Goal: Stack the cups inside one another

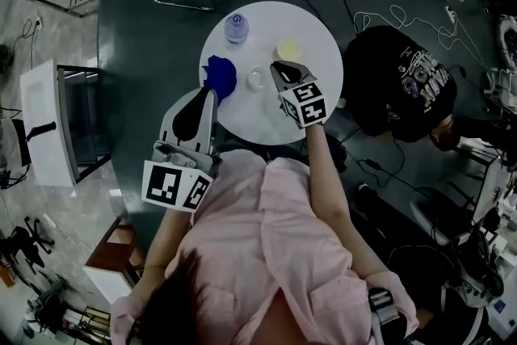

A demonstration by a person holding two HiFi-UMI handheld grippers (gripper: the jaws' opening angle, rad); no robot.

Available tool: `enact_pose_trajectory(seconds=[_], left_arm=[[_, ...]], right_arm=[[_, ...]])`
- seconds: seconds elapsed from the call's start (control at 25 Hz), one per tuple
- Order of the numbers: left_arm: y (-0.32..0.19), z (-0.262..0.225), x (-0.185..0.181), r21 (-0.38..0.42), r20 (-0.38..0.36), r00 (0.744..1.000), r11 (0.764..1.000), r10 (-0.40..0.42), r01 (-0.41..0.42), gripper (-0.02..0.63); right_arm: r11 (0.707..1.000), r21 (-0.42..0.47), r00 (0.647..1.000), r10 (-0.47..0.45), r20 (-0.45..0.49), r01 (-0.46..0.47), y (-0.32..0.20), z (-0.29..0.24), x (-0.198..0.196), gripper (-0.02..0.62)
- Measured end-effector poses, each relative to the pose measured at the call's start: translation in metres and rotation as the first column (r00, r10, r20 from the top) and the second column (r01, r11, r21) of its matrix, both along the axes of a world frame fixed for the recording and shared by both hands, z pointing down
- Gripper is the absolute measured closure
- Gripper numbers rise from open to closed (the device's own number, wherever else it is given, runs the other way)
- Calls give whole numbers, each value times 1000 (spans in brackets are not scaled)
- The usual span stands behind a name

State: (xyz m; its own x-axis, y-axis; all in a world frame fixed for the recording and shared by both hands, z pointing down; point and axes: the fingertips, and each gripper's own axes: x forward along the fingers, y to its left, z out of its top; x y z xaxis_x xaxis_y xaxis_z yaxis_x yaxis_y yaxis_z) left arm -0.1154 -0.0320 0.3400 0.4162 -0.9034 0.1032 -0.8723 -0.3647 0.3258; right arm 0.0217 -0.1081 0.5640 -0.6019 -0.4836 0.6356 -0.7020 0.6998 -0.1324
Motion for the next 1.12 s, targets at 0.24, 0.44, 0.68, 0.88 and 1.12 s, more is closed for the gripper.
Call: enact_pose_trajectory(seconds=[0.24, 0.44, 0.68, 0.88, 1.12], left_arm=[[1, -4, 7, 12, 9, 1000, 1000, 21, -21, 591], [2, -6, 8, 20, 9, 1000, 1000, 21, -21, 592], [7, -1, 10, 6, 10, 1000, 1000, 28, -28, 592], [12, 2, 21, 12, 13, 997, 997, 70, -70, 591], [13, 3, 28, 9, 2, 996, 996, 93, -93, 592]], right_arm=[[996, 58, 995, 57, 77, -62, 5, -21, 10, 561], [991, 104, 992, 70, 108, -81, 7, -33, 18, 561], [982, 140, 981, 105, 164, -129, 7, -48, 27, 561], [975, 138, 967, 142, 211, -174, 10, -59, 30, 561], [972, 135, 959, 159, 233, -194, 12, -65, 32, 561]])
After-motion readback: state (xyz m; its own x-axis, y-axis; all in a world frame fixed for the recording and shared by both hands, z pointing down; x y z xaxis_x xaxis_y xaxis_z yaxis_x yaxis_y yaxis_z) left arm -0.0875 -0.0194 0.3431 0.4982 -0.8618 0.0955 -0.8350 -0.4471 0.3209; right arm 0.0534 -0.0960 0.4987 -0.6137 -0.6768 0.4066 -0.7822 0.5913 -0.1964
